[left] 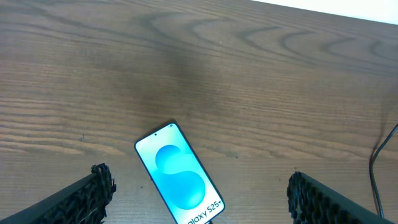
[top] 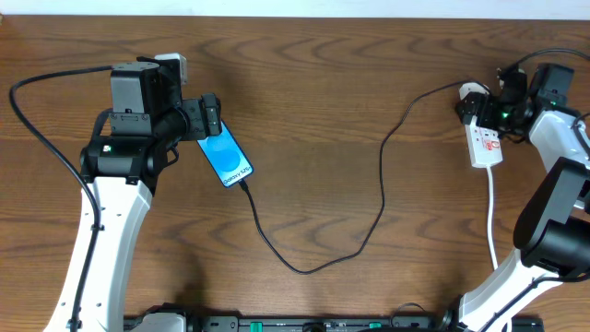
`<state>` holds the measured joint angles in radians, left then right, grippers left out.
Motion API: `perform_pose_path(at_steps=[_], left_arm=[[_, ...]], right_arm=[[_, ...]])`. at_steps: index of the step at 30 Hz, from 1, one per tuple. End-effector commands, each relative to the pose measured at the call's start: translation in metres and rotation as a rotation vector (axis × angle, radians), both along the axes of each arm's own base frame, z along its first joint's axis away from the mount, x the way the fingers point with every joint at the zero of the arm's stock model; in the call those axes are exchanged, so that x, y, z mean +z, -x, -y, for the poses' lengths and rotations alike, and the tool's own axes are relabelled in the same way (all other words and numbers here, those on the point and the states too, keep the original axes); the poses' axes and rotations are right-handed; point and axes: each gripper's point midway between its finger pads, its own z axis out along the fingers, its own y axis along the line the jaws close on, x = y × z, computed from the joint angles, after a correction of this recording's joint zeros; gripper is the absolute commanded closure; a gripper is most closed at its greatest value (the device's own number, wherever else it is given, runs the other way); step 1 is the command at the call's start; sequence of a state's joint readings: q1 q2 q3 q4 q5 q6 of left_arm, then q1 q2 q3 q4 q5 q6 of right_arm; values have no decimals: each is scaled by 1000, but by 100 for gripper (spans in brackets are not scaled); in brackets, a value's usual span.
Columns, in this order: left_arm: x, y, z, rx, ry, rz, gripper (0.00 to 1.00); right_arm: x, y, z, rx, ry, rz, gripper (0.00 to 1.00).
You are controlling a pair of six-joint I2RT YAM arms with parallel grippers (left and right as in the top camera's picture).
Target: Plug charger to phone and switch on socket
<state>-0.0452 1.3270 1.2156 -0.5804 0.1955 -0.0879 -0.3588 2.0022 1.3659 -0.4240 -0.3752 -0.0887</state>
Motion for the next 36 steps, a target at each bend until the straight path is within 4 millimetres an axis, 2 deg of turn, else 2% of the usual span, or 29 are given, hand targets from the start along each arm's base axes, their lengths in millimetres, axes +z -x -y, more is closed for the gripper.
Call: perform_pose_path(at_steps=[1, 21, 29, 36], left_arm=[[-1, 0, -2, 1, -19, -2, 9], [-1, 0, -2, 1, -19, -2, 9], [-1, 0, -2, 1, -19, -2, 9], [-1, 0, -2, 1, -19, -2, 9]], right_arm=[[-17, 10, -16, 18, -69, -35, 1], [-24, 17, -28, 26, -136, -39, 1], [-34, 24, -31, -15, -167, -62, 1], [-37, 26, -42, 0, -175, -77, 1]])
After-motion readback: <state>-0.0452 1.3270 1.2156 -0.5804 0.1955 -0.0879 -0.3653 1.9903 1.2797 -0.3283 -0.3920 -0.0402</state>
